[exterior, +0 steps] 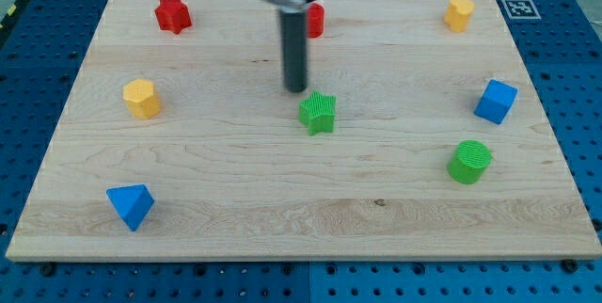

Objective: Push the green star towards the bottom center

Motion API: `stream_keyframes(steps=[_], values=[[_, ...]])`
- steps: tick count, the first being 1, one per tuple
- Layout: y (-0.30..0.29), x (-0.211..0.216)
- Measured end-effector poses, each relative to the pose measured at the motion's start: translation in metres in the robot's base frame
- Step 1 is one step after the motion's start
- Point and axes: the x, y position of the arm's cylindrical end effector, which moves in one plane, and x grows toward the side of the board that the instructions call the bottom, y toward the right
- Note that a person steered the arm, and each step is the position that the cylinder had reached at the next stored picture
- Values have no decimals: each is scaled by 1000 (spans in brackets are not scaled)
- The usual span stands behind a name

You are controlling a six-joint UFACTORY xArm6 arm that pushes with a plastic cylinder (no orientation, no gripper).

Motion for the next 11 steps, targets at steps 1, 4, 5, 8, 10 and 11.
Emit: stream_keyframes(steps=[1,4,5,8,10,11], values=[[86,11],[38,-11],[24,1],[22,45],[-11,76],[-15,109]])
